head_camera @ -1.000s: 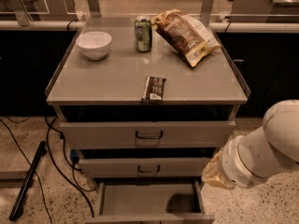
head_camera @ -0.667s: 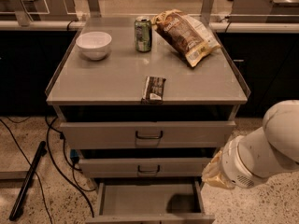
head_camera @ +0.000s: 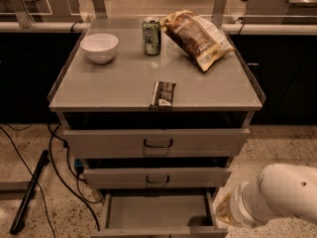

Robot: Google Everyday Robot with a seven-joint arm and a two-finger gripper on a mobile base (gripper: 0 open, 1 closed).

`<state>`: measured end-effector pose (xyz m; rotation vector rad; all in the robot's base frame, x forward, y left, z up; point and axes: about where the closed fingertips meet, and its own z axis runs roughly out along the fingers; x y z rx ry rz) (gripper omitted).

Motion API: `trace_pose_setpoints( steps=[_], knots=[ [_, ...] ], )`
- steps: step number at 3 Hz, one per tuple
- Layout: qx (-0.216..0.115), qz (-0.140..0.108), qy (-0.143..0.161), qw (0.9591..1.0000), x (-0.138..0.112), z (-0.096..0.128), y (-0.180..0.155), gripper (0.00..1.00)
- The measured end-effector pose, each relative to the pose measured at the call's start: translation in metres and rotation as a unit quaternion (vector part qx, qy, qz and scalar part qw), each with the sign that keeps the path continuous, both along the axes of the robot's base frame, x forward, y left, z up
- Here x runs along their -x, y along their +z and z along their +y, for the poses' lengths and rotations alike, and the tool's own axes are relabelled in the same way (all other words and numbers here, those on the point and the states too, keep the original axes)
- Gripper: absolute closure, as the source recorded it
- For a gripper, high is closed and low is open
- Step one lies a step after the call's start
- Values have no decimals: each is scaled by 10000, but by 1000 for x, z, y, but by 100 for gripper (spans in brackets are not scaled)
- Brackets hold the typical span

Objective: Close bottom drawer

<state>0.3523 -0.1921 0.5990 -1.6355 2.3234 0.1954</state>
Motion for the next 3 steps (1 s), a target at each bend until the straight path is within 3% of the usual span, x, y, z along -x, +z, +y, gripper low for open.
trace_pose_setpoints(
  steps=[1,2,3],
  knots=[
    [-107,198,34,9997,8,-10,-84,100],
    [-338,586,5,9977,24,-13,-155,100],
    [-443,789,2,9959,36,-6,-171,100]
  ],
)
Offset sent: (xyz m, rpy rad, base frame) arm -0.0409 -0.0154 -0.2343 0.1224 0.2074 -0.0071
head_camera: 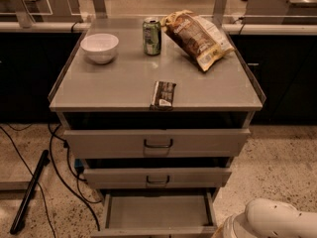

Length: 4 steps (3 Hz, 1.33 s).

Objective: Close bottom drawer

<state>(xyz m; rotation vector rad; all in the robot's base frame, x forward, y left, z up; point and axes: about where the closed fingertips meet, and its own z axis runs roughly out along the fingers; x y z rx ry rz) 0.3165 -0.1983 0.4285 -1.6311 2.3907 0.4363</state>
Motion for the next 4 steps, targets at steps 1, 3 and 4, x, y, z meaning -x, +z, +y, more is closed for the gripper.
trace_pose_setpoints(
  steps=[1,3,4],
  knots=[
    [-1,0,-1,10000,0,0,0,100],
    [-795,-143,-598,9949,-12,4,-58,100],
    [-1452,-319,-957,9843,-15,8,-103,100]
  ],
)
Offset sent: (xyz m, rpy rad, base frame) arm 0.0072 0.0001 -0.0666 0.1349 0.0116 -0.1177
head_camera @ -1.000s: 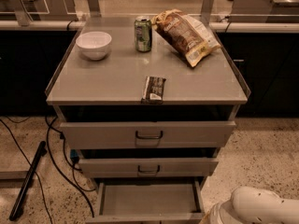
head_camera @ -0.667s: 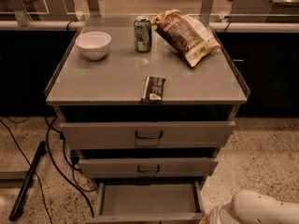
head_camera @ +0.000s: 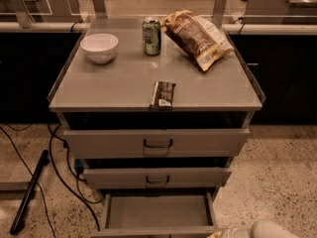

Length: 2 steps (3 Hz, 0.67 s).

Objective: Close bottom drawer

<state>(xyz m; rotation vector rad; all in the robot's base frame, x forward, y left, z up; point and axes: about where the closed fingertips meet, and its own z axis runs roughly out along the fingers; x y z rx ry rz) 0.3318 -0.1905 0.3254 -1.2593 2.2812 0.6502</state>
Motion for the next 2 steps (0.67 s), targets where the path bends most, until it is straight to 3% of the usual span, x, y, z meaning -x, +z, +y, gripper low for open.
trace_pose_setpoints(
  steps=[1,2],
  knots=[
    [15,-21,-14,10000,-1,-1,-4,100],
    [111,-166,-119,9997,-5,-8,-38,100]
  ],
)
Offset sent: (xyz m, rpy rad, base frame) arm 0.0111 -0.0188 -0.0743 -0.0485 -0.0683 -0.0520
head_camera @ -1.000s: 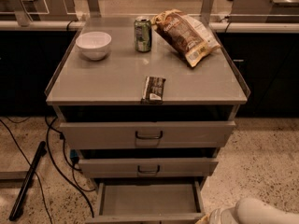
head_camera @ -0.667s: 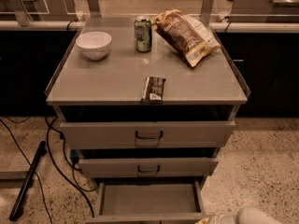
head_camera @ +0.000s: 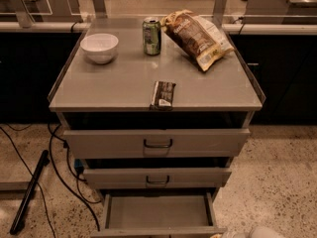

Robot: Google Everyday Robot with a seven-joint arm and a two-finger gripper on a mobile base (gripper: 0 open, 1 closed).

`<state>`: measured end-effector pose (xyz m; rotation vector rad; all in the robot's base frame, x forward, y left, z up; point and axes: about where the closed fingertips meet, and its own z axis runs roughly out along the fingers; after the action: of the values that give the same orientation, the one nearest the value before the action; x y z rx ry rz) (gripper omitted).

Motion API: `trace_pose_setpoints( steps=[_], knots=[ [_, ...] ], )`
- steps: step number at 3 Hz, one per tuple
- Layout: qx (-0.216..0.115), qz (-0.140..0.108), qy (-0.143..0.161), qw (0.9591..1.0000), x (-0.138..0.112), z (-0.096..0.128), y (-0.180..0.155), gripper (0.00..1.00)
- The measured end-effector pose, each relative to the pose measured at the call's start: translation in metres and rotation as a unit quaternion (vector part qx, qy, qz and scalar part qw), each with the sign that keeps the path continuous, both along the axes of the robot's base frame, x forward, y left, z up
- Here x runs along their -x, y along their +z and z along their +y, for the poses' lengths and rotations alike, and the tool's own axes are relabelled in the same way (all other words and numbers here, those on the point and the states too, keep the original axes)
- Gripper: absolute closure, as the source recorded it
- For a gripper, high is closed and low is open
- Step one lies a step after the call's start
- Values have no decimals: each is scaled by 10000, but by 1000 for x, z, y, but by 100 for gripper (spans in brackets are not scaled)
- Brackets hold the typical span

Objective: Close bottom drawer

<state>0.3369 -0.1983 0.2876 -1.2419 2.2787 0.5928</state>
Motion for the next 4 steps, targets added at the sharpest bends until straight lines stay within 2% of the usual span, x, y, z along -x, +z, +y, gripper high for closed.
trace_pose_setpoints(
  steps=[1,2,3,4],
  knots=[
    [-50,-276,-55,9996,-12,2,-29,100],
    [-157,-466,4,9988,-27,15,-62,100],
    [-332,-381,99,9987,-36,33,-104,100],
    [-334,-381,85,9987,-36,33,-105,100]
  ],
)
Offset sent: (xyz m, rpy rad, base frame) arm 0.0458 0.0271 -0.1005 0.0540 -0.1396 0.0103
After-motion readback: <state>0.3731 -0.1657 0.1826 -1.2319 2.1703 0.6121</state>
